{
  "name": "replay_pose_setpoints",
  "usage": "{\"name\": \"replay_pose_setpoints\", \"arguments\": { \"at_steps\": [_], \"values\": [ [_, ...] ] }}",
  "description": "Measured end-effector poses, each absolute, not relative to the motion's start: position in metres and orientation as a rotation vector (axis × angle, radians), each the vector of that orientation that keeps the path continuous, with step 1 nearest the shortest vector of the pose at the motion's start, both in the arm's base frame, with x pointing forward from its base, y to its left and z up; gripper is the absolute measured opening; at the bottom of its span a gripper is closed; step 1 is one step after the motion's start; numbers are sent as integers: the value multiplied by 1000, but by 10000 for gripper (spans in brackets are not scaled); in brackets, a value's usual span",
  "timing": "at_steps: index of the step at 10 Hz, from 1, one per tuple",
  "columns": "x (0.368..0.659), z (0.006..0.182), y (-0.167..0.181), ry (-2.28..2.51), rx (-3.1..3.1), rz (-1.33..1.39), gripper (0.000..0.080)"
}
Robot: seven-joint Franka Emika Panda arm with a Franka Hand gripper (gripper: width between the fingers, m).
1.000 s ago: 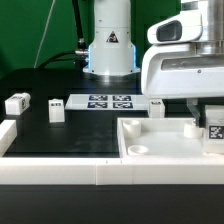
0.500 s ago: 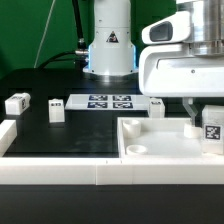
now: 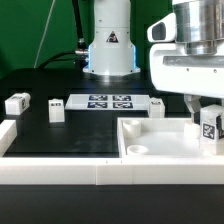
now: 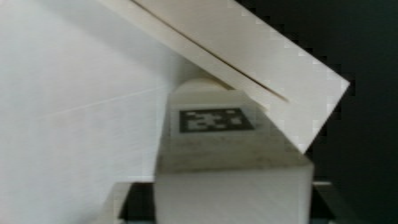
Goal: Assemble one leg
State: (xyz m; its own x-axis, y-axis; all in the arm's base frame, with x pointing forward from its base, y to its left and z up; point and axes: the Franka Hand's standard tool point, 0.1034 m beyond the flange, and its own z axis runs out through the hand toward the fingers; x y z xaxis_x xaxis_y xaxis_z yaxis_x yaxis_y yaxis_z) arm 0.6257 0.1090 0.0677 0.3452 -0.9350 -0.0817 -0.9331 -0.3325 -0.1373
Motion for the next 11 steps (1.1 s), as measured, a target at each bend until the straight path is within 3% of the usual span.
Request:
{"name": "replay_pose_setpoints", "arguments": {
  "at_steps": [5,10,11],
  "values": [
    [623,68,110,2262,-1930,57,293],
    [622,68,107,2443,-1712,92,293],
    [622,67,107,2436,-1724,91,383]
  ]
}}
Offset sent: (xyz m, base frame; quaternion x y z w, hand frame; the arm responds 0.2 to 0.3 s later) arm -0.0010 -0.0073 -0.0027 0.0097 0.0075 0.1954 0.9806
